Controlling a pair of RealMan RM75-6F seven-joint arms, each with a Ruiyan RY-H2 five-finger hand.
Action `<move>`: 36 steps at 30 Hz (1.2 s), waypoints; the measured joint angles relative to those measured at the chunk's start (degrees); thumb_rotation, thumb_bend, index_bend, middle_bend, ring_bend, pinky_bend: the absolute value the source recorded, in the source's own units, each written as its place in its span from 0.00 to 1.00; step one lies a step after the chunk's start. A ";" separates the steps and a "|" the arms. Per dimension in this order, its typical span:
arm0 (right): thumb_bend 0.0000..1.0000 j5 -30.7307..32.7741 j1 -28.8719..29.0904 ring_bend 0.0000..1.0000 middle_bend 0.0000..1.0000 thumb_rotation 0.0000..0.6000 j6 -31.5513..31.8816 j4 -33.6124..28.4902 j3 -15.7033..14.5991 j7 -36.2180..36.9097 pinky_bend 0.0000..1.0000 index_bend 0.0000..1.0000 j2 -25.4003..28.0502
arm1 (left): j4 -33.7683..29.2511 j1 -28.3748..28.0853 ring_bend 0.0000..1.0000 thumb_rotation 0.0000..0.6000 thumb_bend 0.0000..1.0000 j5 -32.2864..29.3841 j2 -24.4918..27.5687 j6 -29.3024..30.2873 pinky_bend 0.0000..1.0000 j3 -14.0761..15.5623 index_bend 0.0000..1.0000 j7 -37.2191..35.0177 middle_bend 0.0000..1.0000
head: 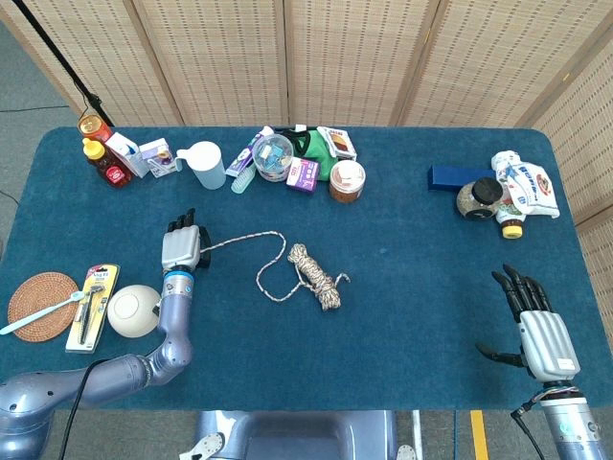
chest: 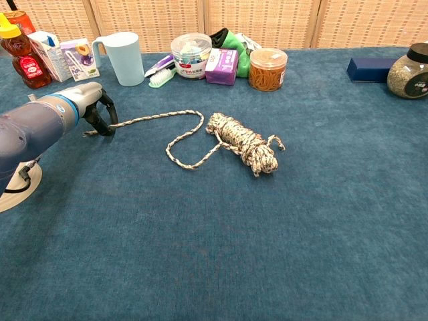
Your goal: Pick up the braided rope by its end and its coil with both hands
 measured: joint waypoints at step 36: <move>0.00 0.18 0.14 0.00 0.00 1.00 -0.34 0.18 -0.01 0.00 0.00 0.00 -0.19 | -6.10 1.78 0.00 1.00 0.46 7.54 3.73 3.75 0.07 0.73 0.55 -1.26 0.00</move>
